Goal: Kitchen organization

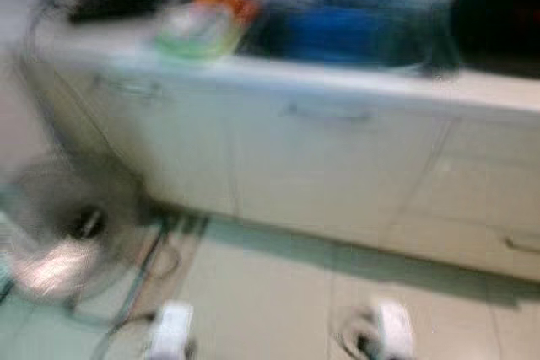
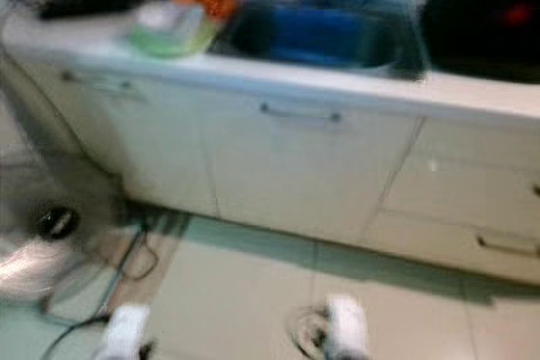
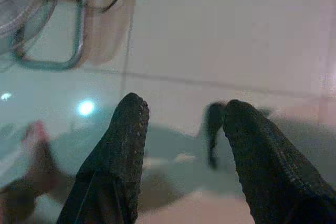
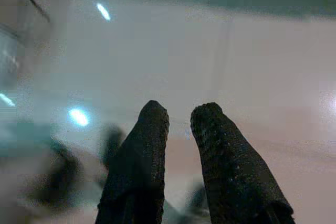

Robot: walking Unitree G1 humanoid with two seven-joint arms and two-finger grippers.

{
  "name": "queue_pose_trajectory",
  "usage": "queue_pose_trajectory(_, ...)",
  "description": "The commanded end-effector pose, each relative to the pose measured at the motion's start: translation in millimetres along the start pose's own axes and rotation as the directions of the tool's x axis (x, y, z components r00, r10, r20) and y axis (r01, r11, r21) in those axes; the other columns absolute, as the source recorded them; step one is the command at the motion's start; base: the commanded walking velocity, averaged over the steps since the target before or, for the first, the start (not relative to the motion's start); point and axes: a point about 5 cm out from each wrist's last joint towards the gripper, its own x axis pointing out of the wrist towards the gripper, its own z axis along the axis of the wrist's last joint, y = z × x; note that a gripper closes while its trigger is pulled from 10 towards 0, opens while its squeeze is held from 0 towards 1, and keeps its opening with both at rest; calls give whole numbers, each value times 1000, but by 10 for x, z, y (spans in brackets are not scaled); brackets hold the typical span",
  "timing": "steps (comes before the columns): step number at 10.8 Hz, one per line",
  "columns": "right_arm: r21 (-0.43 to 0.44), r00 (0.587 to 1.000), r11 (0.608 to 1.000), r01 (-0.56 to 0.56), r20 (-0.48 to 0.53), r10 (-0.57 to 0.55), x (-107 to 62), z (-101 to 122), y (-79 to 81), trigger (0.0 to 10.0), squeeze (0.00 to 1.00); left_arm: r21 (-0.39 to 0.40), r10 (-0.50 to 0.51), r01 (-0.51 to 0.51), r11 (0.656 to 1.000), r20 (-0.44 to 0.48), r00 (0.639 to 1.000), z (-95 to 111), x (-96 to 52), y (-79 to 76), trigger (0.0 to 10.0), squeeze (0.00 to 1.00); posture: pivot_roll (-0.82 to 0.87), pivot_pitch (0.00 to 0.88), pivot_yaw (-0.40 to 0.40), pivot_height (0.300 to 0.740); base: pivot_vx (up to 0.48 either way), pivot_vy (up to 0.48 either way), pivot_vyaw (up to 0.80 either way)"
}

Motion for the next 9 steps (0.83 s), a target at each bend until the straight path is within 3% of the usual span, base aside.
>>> queue_pose_trajectory(1,0,999,999,42,-27,-42,-63,-101,-164,10000,0,-3,-16,16,1000,52,999,172,28,-79,10000,0,193,45,17,740,480,0,0)
queue_pose_trajectory(6,7,999,999,43,-23,-42,-62,-95,-163,10000,0,-11,-15,16,1000,53,998,162,25,-72,10000,0,192,48,16,740,455,0,0)
queue_pose_trajectory(9,-3,999,999,39,-24,-39,-61,-92,-160,10000,0,-9,-14,14,1000,77,997,199,27,-71,10000,0,194,47,17,740,0,0,0)
